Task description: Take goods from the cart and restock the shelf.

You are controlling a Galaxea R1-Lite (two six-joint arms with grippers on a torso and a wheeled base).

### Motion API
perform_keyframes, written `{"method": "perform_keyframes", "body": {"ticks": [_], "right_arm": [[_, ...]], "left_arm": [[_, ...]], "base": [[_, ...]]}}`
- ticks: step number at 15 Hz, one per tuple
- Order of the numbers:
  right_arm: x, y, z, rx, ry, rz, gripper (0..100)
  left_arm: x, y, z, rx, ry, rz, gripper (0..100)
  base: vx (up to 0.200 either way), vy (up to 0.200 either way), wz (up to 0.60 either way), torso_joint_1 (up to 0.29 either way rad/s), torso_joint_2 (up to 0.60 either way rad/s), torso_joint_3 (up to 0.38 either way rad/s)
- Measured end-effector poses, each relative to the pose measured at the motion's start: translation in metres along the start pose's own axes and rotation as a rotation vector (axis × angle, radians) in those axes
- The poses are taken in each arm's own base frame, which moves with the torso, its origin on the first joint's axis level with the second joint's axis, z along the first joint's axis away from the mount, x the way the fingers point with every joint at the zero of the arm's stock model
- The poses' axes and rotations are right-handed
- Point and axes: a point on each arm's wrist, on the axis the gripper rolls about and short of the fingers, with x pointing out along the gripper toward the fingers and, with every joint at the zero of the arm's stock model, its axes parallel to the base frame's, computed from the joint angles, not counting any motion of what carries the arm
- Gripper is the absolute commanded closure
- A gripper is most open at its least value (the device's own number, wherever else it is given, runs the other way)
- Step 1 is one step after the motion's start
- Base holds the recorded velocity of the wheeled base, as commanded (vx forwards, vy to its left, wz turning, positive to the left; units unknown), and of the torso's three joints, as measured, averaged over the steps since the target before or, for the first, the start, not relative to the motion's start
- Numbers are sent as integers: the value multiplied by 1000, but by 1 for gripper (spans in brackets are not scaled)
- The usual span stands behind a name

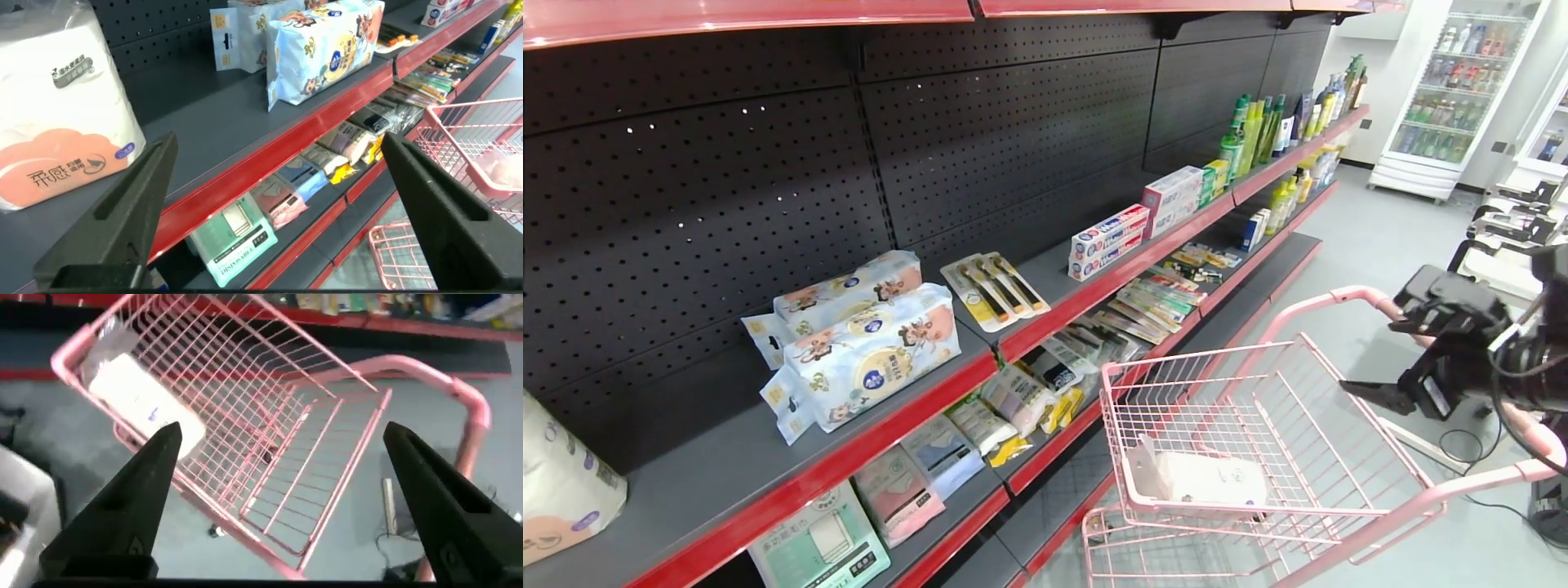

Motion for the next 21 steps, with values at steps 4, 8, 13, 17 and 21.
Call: {"method": "perform_keyframes", "body": {"ticks": [4,8,13,17,21], "right_arm": [[55,32,-31,-92,85,216,0],[93,44,-43,-202,71,258,0],[127,78,-45,-261,57,358,0],[138,87,-50,-266,70,391,0],[142,90,-54,-270,73,400,0]], "left_arm": [[0,0,0,0,0,0,0],[0,0,0,0,0,0,0],[0,0,0,0,0,0,0],[0,0,0,0,0,0,0],[0,0,0,0,0,0,0]], "base": [[0,0,0,0,0,0],[0,0,0,0,0,0],[0,0,0,0,0,0],[0,0,0,0,0,0],[0,0,0,0,0,0]]}}
